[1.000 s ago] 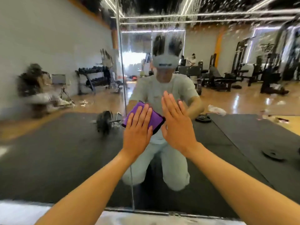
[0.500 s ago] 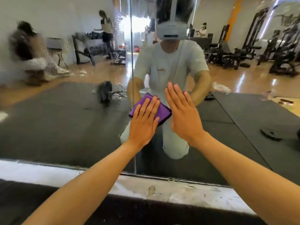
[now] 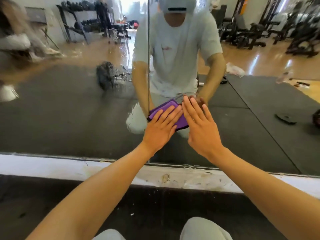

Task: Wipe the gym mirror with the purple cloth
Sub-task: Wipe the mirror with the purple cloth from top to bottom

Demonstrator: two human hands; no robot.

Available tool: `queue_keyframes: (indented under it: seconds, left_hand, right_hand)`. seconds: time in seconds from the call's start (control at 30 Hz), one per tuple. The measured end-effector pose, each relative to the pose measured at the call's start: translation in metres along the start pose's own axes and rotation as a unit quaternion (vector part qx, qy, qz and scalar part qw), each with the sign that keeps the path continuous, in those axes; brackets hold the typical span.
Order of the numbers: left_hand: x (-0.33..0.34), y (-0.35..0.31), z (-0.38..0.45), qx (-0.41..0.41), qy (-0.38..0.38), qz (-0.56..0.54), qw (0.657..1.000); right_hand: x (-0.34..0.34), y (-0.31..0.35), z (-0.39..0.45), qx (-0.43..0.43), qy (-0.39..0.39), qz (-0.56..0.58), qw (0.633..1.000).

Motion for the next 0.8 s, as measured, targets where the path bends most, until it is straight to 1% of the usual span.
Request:
queue_keyframes:
  seconds: [0.23, 0.4, 0.53, 0.6, 0.8]
  left_hand:
    - [0.031, -0.018, -0.043, 0.069, 0.027, 0.037, 0.997]
    - [0.059, -0.028, -0.069, 0.094, 0.052, 0.043, 0.993]
    - [0.094, -0.043, -0.115, 0.153, 0.113, 0.058, 0.980]
    - [0.109, -0.048, -0.139, 0.161, 0.133, 0.043, 0.977]
    - [0.135, -0.059, -0.166, 0.180, 0.143, 0.027, 0.973]
  right_hand:
    - [0.043, 0.016, -0.039, 0.022, 0.029, 0.012, 0.999]
    - [0.063, 0.022, -0.056, 0.032, 0.045, 0.004, 0.998]
    - [0.075, 0.024, -0.067, 0.041, 0.049, 0.010, 0.998]
    - [0.081, 0.025, -0.073, 0.038, 0.053, 0.004, 0.998]
    - [0.092, 0.024, -0.078, 0.036, 0.050, -0.003, 0.998]
Point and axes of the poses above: each hand's wrist, its own z-axis towards the middle knuckle, its own x-axis out of the palm, y = z × x, the point moved 9 cm from there along z, towards the middle knuckle, and after that the axes turned 7 degrees about -z, right-handed, at the moved point
